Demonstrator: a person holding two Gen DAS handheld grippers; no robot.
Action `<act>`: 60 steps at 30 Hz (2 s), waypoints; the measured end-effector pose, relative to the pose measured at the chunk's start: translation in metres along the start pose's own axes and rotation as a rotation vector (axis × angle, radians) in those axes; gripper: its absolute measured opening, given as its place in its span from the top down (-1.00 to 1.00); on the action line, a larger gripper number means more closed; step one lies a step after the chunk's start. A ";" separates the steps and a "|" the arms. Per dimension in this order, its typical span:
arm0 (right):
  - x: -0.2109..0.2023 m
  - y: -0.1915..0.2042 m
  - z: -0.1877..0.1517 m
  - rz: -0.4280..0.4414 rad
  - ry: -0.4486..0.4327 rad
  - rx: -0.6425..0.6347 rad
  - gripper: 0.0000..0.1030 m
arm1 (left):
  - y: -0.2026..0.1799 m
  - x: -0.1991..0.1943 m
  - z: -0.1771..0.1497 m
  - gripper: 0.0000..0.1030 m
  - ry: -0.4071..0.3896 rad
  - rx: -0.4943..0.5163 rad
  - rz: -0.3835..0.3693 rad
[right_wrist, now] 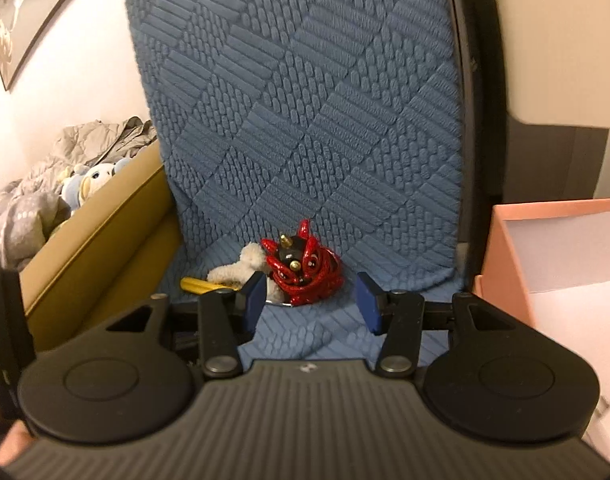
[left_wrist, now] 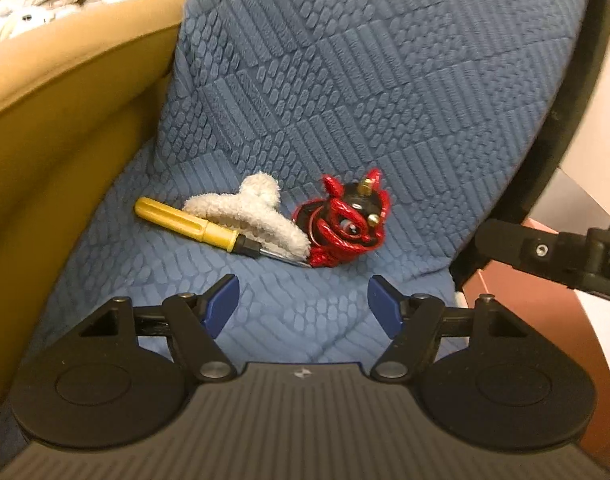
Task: Organize rigid objects
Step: 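Close the right gripper on the red lion figurine, then lift the red lion figurine with the right gripper while the left gripper grasps the white hair clip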
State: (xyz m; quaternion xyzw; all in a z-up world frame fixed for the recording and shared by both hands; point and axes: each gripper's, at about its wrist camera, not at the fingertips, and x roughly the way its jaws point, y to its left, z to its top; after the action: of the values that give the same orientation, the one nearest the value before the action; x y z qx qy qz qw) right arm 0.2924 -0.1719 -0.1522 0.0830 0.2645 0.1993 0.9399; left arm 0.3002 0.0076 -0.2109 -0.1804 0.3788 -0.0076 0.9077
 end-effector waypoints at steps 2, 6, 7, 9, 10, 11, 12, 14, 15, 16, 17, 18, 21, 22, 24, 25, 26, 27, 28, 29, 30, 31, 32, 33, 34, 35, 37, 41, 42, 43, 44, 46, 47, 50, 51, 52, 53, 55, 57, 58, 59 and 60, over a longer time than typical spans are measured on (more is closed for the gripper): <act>0.014 -0.002 0.006 0.011 0.016 0.003 -0.01 | 0.003 0.012 0.005 -0.35 0.012 -0.023 -0.010; 0.043 -0.004 0.018 0.051 0.044 0.030 -0.05 | 0.006 0.034 0.014 -0.32 0.012 -0.019 0.016; 0.050 -0.005 0.020 0.054 0.053 0.035 -0.06 | 0.006 0.039 0.016 -0.27 0.014 -0.019 0.022; 0.064 -0.005 0.024 0.059 0.073 0.038 -0.07 | 0.008 0.045 0.019 -0.21 0.015 -0.025 0.032; 0.071 -0.004 0.026 0.065 0.083 0.037 -0.09 | 0.008 0.049 0.021 -0.20 0.013 -0.027 0.033; 0.077 -0.004 0.027 0.071 0.089 0.038 -0.10 | 0.008 0.051 0.022 -0.18 0.013 -0.027 0.034; 0.082 -0.004 0.028 0.077 0.096 0.044 -0.15 | 0.008 0.054 0.023 -0.17 0.014 -0.024 0.033; 0.092 -0.004 0.030 0.081 0.110 0.054 -0.24 | 0.007 0.059 0.024 -0.11 0.016 -0.018 0.037; 0.097 -0.004 0.031 0.083 0.116 0.056 -0.26 | 0.006 0.061 0.024 -0.11 0.015 -0.017 0.043; 0.100 -0.003 0.032 0.086 0.121 0.057 -0.27 | 0.006 0.062 0.024 -0.09 0.015 -0.017 0.047; 0.104 -0.002 0.032 0.090 0.128 0.059 -0.27 | 0.005 0.064 0.024 -0.07 0.017 -0.018 0.050; 0.108 -0.002 0.033 0.091 0.133 0.061 -0.27 | 0.005 0.066 0.023 -0.06 0.020 -0.021 0.049; 0.120 -0.002 0.033 0.078 0.150 0.051 -0.27 | 0.004 0.067 0.023 -0.04 0.017 -0.022 0.053; 0.123 -0.002 0.032 0.077 0.155 0.047 -0.27 | 0.003 0.068 0.023 -0.03 0.015 -0.021 0.054; 0.128 -0.003 0.030 0.084 0.166 0.050 -0.28 | 0.003 0.070 0.022 -0.03 0.017 -0.022 0.056; 0.130 -0.005 0.030 0.085 0.173 0.058 -0.30 | 0.003 0.071 0.022 -0.02 0.017 -0.023 0.060; 0.131 -0.006 0.029 0.092 0.176 0.072 -0.30 | 0.003 0.072 0.022 -0.01 0.017 -0.024 0.065; 0.132 -0.007 0.029 0.095 0.179 0.082 -0.30 | 0.002 0.072 0.022 -0.01 0.018 -0.025 0.067; 0.132 -0.008 0.029 0.098 0.182 0.086 -0.30 | 0.003 0.073 0.022 0.00 0.018 -0.026 0.068; 0.132 -0.008 0.030 0.098 0.184 0.086 -0.29 | 0.003 0.075 0.023 0.01 0.019 -0.026 0.069; 0.131 -0.008 0.030 0.098 0.187 0.081 -0.28 | 0.003 0.075 0.023 0.01 0.019 -0.025 0.070; 0.130 -0.008 0.031 0.095 0.188 0.071 -0.27 | 0.002 0.076 0.023 0.01 0.019 -0.023 0.072; 0.128 -0.009 0.031 0.095 0.188 0.064 -0.27 | 0.002 0.076 0.023 0.01 0.019 -0.023 0.074; 0.127 -0.009 0.032 0.094 0.189 0.063 -0.27 | 0.002 0.076 0.024 0.01 0.020 -0.025 0.075; 0.126 -0.010 0.032 0.093 0.189 0.064 -0.26 | 0.001 0.076 0.024 0.01 0.021 -0.027 0.074; 0.125 -0.011 0.033 0.086 0.187 0.061 -0.26 | 0.001 0.078 0.024 0.01 0.021 -0.028 0.073; 0.121 -0.011 0.036 0.068 0.181 0.044 -0.26 | 0.000 0.079 0.025 0.01 0.019 -0.023 0.071; 0.111 -0.016 0.043 0.058 0.164 0.047 -0.26 | -0.002 0.084 0.027 0.02 0.007 -0.027 0.078; 0.109 -0.017 0.044 0.053 0.165 0.049 -0.26 | -0.002 0.084 0.027 0.03 0.004 -0.034 0.074; 0.108 -0.019 0.045 0.044 0.169 0.050 -0.26 | -0.002 0.085 0.028 0.04 -0.002 -0.038 0.075; 0.107 -0.022 0.045 0.034 0.174 0.050 -0.26 | -0.004 0.083 0.028 0.04 -0.007 -0.031 0.079; 0.105 -0.026 0.044 0.017 0.180 0.051 -0.26 | -0.004 0.084 0.029 0.04 -0.018 -0.022 0.100; 0.105 -0.028 0.044 0.010 0.186 0.052 -0.26 | -0.005 0.084 0.030 0.04 -0.017 -0.028 0.102; 0.103 -0.033 0.041 -0.003 0.202 0.053 -0.26 | -0.008 0.087 0.032 0.08 -0.009 -0.045 0.105; 0.102 -0.034 0.041 -0.006 0.204 0.046 -0.26 | -0.008 0.089 0.032 0.09 -0.008 -0.047 0.106; 0.101 -0.034 0.040 -0.008 0.205 0.037 -0.26 | -0.008 0.090 0.033 0.14 -0.005 -0.053 0.106; 0.100 -0.033 0.040 -0.010 0.205 0.029 -0.26 | -0.007 0.091 0.034 0.22 -0.001 -0.057 0.105; 0.100 -0.031 0.038 -0.013 0.205 0.016 -0.26 | -0.008 0.091 0.035 0.26 0.005 -0.059 0.105; 0.100 -0.029 0.036 -0.013 0.208 0.008 -0.26 | -0.004 0.092 0.035 0.38 0.007 -0.070 0.102; 0.102 -0.023 0.034 -0.015 0.210 0.006 -0.26 | -0.003 0.092 0.036 0.42 0.005 -0.074 0.101; 0.101 -0.022 0.034 -0.015 0.212 0.007 -0.26 | 0.003 0.089 0.034 0.44 0.002 -0.075 0.098; 0.100 -0.021 0.032 -0.014 0.212 0.010 -0.26 | 0.005 0.087 0.034 0.45 -0.002 -0.078 0.095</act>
State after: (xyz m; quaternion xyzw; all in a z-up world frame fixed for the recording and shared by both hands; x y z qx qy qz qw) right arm 0.3949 -0.1507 -0.1769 0.0642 0.3642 0.1991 0.9075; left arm 0.3852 0.0100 -0.2496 -0.1973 0.3862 0.0502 0.8997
